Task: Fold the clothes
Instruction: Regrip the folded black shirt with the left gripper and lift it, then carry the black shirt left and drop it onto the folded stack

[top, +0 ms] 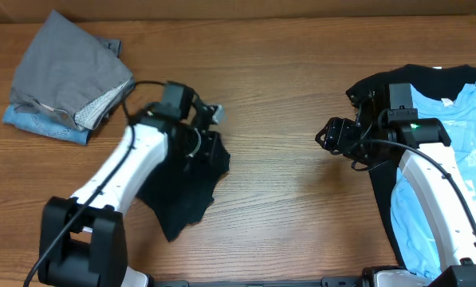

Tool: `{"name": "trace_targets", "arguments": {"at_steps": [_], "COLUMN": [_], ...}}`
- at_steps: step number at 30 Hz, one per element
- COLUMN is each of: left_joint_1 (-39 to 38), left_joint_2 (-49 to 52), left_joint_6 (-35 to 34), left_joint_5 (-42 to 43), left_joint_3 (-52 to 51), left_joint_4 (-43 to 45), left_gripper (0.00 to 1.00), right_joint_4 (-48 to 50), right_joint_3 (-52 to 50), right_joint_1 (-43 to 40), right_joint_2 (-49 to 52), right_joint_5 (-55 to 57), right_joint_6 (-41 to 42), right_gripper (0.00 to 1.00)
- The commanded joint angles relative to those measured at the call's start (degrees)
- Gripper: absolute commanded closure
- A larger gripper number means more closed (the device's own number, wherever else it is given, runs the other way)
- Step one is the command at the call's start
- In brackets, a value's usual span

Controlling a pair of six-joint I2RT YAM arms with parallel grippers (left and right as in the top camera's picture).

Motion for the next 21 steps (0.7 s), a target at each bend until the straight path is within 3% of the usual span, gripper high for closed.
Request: {"name": "trace_targets", "arguments": {"at_steps": [1,4,8,16,21], "left_joint_1": [5.1,9.6,15.0,19.6,19.1], "left_joint_2": [-0.3,-0.3,0.6,10.0,16.3], "left_joint_6": [-0.3,1.2,8.1,14.2,20.6], "left_joint_5": [-16.1,-22.8,-19.2,-12.8,-5.0], "left_joint_3": [8.2,9.3,5.7,1.3,1.3], "left_joint_4": [-8.7,-12.8,-11.5,-6.2,-8.0], "left_gripper": [0.59,0.33,0.12,0.02,0.16], "right_joint_4": [0.1,0.5,1.2,1.5,1.2], "right_joint_3": [1.0,1.0,1.0,1.0,1.0], "right_joint_1": [0.2,0.2,0.2,0.2,0.2], "right_joint_2": [-0.9,-0.9,-0.9,-0.9,-0.9], "right_joint_5": [-1.9,-1.9,-1.9,-1.9,-1.9], "right_joint_6": [-1.7,-1.7,-1.6,-1.6,-1.6], "right_gripper": [0.26,0.26,0.25,0.25,0.25]}}
